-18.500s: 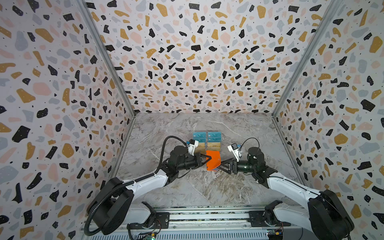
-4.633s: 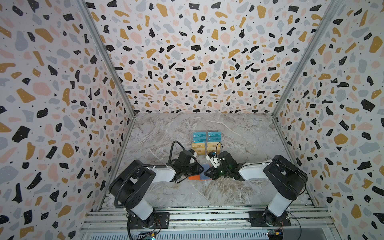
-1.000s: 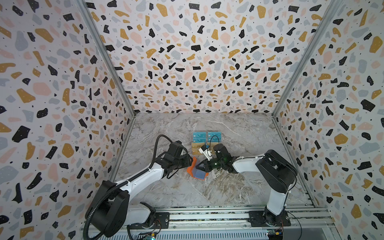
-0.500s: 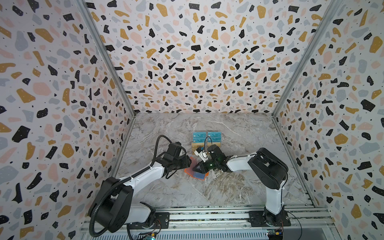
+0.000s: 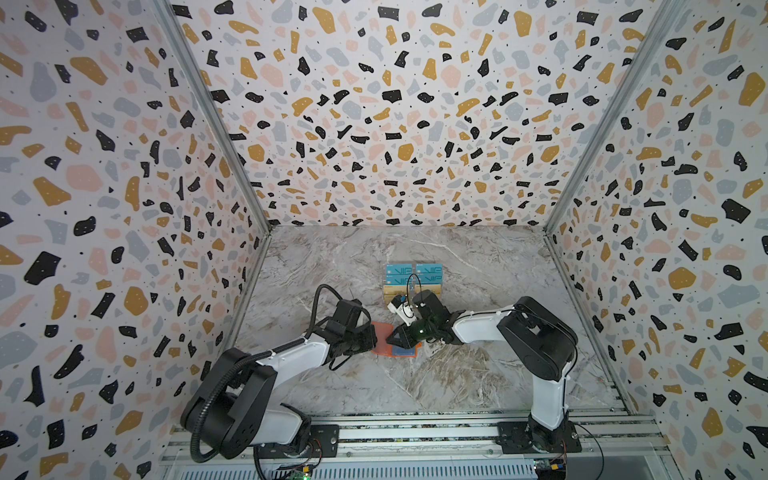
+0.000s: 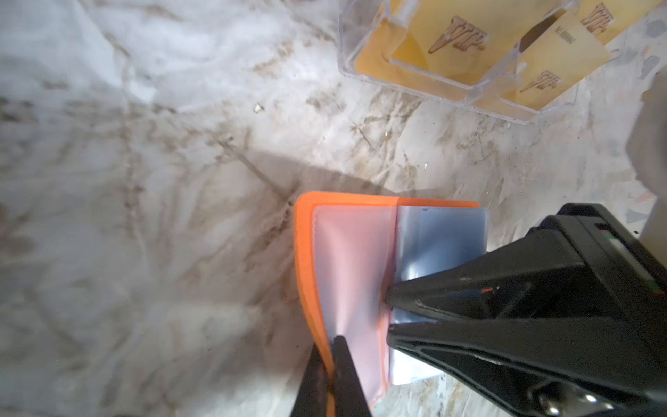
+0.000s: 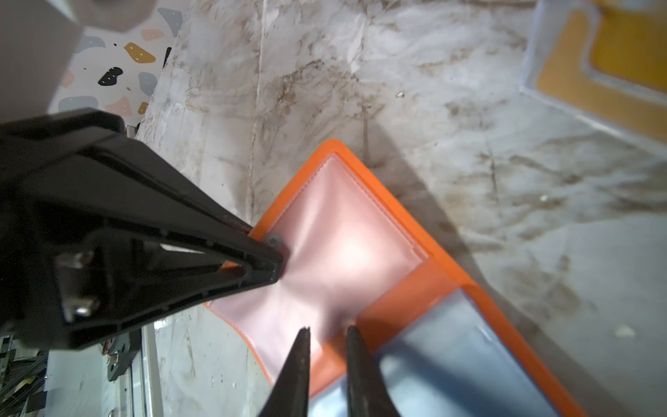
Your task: Put the credit cards into the card holder
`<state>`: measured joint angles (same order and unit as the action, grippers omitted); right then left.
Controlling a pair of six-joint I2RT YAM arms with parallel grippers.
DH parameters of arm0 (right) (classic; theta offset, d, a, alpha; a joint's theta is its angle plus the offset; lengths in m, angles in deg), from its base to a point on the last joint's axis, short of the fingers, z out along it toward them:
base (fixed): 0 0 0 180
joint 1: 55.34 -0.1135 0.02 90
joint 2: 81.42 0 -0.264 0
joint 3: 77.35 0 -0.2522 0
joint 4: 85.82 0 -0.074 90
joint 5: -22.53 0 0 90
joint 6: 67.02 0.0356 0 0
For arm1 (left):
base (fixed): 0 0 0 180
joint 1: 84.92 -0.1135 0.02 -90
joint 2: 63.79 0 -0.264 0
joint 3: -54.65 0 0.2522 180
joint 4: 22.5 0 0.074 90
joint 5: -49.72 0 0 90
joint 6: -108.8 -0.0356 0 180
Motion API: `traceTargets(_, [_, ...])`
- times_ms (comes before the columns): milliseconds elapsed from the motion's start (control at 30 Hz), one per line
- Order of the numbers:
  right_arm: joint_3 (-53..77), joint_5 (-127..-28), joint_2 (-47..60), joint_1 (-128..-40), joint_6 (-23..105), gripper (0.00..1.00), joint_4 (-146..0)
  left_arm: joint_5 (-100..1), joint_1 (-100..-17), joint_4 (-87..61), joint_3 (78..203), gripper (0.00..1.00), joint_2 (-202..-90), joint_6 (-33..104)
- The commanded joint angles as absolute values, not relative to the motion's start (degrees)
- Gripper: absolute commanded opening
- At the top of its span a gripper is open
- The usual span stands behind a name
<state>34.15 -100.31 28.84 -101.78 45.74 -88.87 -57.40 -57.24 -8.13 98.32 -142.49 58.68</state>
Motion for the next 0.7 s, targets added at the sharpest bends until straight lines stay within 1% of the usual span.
traceTargets(0, [35.70,-98.76,24.48,-102.10,44.62,0.21,-85.47,-61.13,-56.16,-12.41,95.66,0.06,-141.72,62.46])
traceTargets(167, [35.81,-100.48,25.06,-102.27,44.17,0.19,-86.49,-59.96,-56.01,-12.19,96.11,0.09,-142.66,61.05])
traceTargets(300, [34.78,-101.11,25.92,-103.38,42.91,0.18,-87.12,-62.34,-56.01,-12.77,96.67,0.15,-144.56,60.88])
traceTargets(400, [33.39,-101.06,27.81,-103.68,42.73,0.17,-86.49,-62.97,-56.01,-11.77,96.27,0.23,-143.88,60.58])
traceTargets(467, [33.12,-100.71,28.78,-103.68,42.94,0.16,-86.29,-61.25,-56.01,-7.84,97.37,0.28,-142.65,59.31])
traceTargets(567, [33.65,-100.15,29.71,-103.68,43.32,0.16,-86.07,-56.65,-56.01,-2.72,99.67,0.30,-138.34,58.68])
traceTargets(667, [34.55,-99.73,29.90,-103.55,43.96,0.16,-86.20,-55.43,-56.01,-0.83,101.81,0.31,-135.40,59.17])
